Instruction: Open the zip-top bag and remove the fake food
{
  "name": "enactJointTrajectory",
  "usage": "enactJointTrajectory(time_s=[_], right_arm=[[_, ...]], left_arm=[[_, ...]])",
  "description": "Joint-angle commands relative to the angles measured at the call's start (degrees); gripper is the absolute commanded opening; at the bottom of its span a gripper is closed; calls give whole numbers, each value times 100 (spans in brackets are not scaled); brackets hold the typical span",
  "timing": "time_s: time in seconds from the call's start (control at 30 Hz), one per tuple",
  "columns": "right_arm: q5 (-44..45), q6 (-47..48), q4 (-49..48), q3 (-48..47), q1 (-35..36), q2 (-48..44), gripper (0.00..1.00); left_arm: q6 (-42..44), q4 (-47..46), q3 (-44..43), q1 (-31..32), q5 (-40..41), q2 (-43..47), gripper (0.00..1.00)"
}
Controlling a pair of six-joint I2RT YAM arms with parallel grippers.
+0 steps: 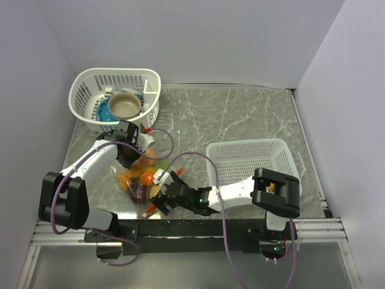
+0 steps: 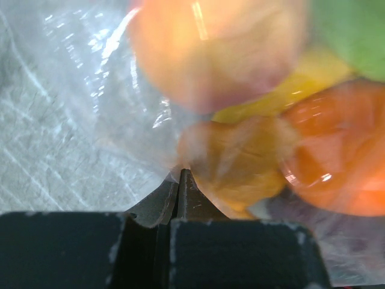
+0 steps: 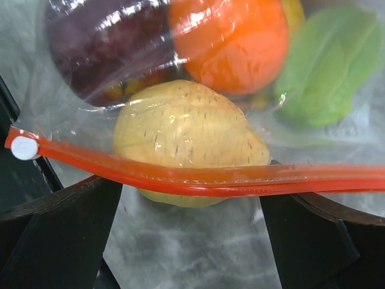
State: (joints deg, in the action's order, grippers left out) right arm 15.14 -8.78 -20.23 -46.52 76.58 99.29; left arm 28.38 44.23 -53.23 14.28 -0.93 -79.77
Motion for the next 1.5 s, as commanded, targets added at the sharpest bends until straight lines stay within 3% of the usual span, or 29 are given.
enactJointTrajectory(time_s=[0.0,0.57,0.7,0.87,0.93,0.97,1.03,1.07,1.27,1.33,1.47], right_arm=[[139,148,-718,-349,-64,144,100],[60,78,-931,-911,-240,900,100],[16,-45,-493,-745,-266,645,80],[25,-282,-61,-393,-257,171,75],[16,-283,27,-296,-257,65,65],[-2,-256,150,-296,-257,47,45],[-19,-221,247,-322,-257,-84,23],[-11,-178,352,-340,-248,-163,2],[77,77,924,-261,-257,-1796,0],[541,200,1170,-217,-257,-2480,0],[1903,255,1564,-77,-572,-3318,0]], left_arm=[[-236,138,-38,276,-100,146,1],[-298,860,76,795,-945,295,1],[-245,606,155,769,-269,584,1],[114,96,-72,41,787,603,1],[159,42,-187,-266,831,515,1],[185,16,-240,-303,927,489,1],[194,-54,-205,-338,1050,523,1],[203,-72,-188,-339,1033,558,1],[89,129,-309,-347,832,647,1],[10,409,-512,-347,551,664,1],[-367,1271,-1730,-268,-318,533,1]])
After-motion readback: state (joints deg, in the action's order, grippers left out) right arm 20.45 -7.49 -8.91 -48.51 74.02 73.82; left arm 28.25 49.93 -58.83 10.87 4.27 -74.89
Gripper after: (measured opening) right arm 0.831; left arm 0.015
